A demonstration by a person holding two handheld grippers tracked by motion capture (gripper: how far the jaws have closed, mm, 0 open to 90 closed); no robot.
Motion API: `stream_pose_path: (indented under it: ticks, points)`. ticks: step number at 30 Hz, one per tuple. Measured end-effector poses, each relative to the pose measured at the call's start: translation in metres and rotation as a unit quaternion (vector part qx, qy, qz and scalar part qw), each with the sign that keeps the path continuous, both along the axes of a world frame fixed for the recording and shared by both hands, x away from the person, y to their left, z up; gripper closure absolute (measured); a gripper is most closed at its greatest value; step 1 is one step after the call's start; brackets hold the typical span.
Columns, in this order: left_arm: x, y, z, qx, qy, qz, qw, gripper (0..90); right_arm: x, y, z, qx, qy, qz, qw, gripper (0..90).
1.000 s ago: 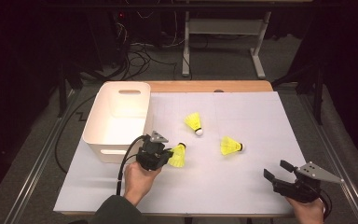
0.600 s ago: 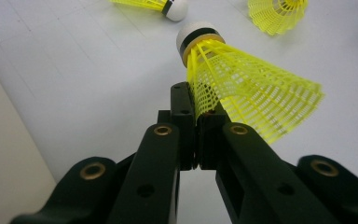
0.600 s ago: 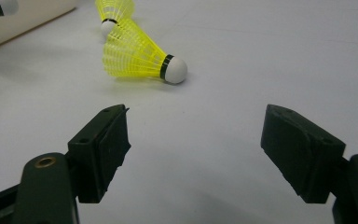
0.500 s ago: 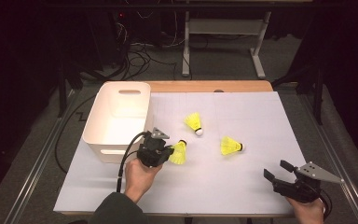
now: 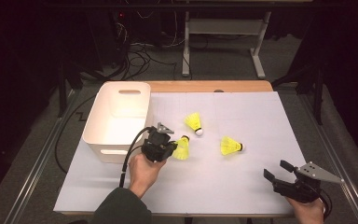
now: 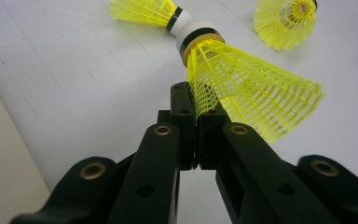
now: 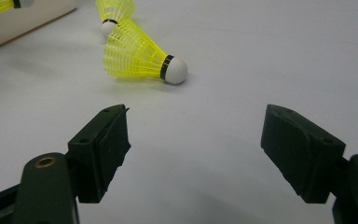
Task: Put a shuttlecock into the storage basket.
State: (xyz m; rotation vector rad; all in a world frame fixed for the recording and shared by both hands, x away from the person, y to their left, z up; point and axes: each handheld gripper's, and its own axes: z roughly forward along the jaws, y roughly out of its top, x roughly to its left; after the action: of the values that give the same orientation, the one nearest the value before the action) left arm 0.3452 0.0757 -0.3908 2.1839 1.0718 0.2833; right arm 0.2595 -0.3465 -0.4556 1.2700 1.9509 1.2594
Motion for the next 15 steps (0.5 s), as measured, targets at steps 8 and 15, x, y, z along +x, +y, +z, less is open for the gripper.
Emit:
stream_pose_path:
  ticks: [8,15]
  points:
    - [0.011,-0.010,0.003,0.005,-0.005,0.006,1.0000,88.3,0.000,0.000,0.000,-0.002,-0.001,0.001,1.0000,23.9]
    - [0.019,-0.015,0.002,0.018,-0.005,0.014,0.9997,88.3,0.000,0.001,0.000,-0.002,0.000,0.001,1.0000,23.9]
